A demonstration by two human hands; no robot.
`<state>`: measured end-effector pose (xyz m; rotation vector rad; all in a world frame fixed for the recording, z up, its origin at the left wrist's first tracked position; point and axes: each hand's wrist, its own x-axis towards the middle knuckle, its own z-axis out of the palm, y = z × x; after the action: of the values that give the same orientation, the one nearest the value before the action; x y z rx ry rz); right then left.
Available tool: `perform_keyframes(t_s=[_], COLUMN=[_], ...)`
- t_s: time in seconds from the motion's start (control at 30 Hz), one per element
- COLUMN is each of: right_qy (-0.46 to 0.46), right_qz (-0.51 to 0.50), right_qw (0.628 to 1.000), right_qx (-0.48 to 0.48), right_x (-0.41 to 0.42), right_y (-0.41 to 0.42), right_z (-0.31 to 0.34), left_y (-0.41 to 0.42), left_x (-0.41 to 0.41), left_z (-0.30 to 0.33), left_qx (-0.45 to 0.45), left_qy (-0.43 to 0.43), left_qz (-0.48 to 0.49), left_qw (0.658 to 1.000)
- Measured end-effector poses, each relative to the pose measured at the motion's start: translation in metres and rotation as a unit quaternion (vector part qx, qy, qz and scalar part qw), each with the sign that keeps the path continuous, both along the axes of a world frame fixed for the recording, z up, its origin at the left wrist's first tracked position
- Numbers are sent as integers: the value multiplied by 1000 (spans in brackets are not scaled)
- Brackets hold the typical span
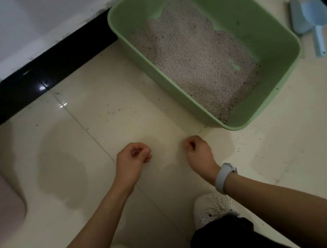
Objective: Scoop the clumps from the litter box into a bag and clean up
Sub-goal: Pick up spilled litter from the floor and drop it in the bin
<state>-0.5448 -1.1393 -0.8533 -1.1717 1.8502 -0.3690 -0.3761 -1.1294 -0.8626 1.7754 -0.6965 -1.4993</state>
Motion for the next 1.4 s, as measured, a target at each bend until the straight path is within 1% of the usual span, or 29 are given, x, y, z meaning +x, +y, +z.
perform_keyframes(t_s=[0.07,0.13,0.17,0.2,0.23,0.27,0.3,0.37,0.4,0.43,0.47,0.5,0.53,0.57,0.63,0.7,0.73,0.77,0.83,0.87,0.93,0.97,1.0,1.03,1.13,1.2,1.3,1.4], right_qy=[-53,-74,-85,-106,-148,-211,-292,-447,-495,-521,-530,-525,-508,-480,-401,-314,-281,-259,-228,-198,-103,-61,-26,-7,-7,-5,-14,-33], right_qz=[66,114,122,113,81,37,-8,-68,-77,-80,-83,-86,-89,-87,-81,-79,-82,-93,-113,-101,-37,-17,-17,-39,-167,-232,-302,-324], right_qw=[996,990,988,986,983,971,945,861,823,801,794,798,811,834,889,939,954,960,967,975,994,998,999,999,986,973,953,945], right_qx=[23,37,46,58,78,107,144,232,266,282,286,282,275,260,206,112,71,46,29,19,-8,-17,-18,-14,14,15,0,-9], right_x=[16,28,33,37,39,39,37,30,27,26,25,26,28,30,30,25,22,18,13,11,7,4,-1,-8,-28,-34,-31,-21], right_y=[1,1,1,1,0,-2,-5,-13,-17,-20,-23,-24,-26,-27,-31,-39,-45,-50,-56,-56,-48,-42,-35,-28,-9,-3,-9,-16], right_z=[9,14,16,17,20,21,23,27,29,30,31,31,31,32,29,25,24,22,18,16,12,10,6,1,-6,-8,-11,-12], left_y=[4,5,5,5,5,4,4,5,5,6,7,8,9,10,12,14,14,15,15,14,14,14,14,15,16,16,15,16], left_x=[6,11,13,15,16,17,18,22,24,26,28,30,31,31,31,29,28,28,27,26,25,24,23,22,19,17,15,17], left_z=[2,4,5,7,9,11,14,16,16,15,14,12,11,10,8,9,9,9,8,7,5,5,4,4,5,5,6,7], left_qx=[39,67,76,83,90,96,103,112,114,115,115,115,116,116,114,107,103,99,95,93,84,79,74,71,66,62,63,70], left_qy=[67,104,113,118,121,125,131,147,149,146,137,124,108,90,44,-7,-29,-47,-81,-96,-121,-131,-140,-147,-176,-192,-200,-195], left_qz=[51,77,82,83,82,80,81,89,95,99,101,102,100,93,61,23,9,-1,-22,-33,-57,-67,-74,-81,-101,-104,-106,-105], left_qw=[996,989,987,986,985,984,983,979,978,978,979,980,982,985,991,994,994,994,992,990,987,986,985,983,977,974,972,973])
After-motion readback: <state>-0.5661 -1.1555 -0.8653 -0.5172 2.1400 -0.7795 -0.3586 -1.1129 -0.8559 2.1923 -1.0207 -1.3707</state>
